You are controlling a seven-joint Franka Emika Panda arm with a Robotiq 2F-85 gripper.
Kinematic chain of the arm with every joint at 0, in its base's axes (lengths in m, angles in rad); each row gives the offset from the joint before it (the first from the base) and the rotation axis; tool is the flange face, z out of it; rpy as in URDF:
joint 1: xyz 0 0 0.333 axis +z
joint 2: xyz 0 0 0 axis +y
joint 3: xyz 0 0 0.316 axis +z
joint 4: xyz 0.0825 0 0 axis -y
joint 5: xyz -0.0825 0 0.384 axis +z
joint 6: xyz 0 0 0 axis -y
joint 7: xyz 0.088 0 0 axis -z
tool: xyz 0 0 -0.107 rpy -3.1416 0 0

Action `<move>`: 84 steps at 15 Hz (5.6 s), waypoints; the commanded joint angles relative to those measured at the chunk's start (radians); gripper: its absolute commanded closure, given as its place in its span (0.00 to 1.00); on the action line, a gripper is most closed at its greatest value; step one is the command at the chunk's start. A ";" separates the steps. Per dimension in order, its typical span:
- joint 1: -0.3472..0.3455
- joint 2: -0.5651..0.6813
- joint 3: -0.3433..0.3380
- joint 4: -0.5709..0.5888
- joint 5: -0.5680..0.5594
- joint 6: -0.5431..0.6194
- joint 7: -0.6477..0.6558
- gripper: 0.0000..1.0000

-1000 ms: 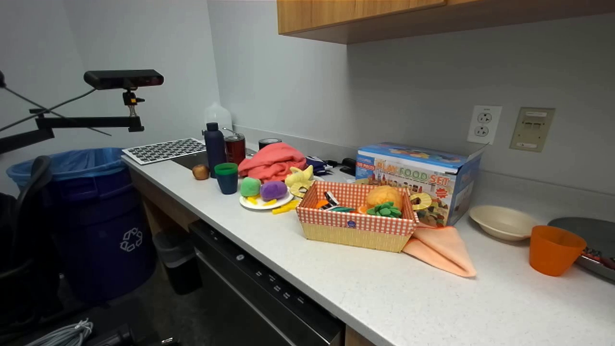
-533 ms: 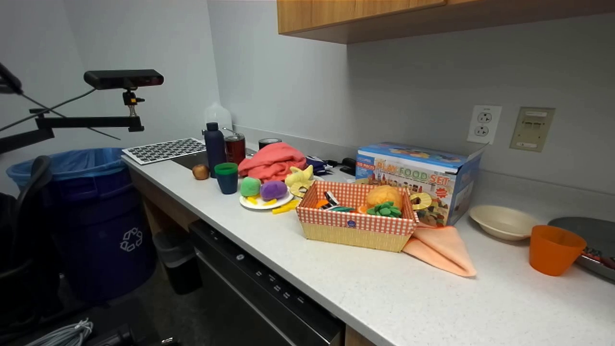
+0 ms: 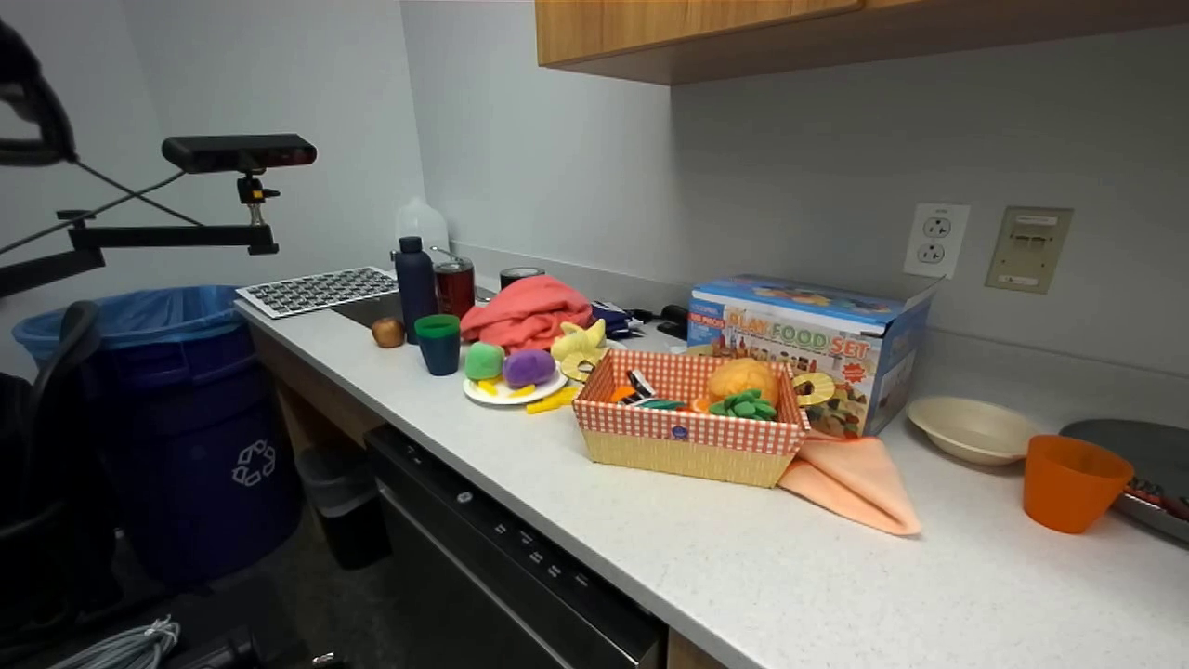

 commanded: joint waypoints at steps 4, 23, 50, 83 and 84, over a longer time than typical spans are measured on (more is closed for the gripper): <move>0.066 -0.041 0.013 -0.005 0.094 -0.066 -0.001 0.00; 0.351 -0.145 0.080 -0.157 0.485 -0.099 -0.123 0.00; 0.195 -0.119 0.123 -0.121 0.312 -0.024 -0.190 0.00; 0.674 0.176 -0.090 0.143 0.791 0.298 -0.242 0.00; 0.667 0.174 -0.087 0.153 0.790 0.286 -0.243 0.00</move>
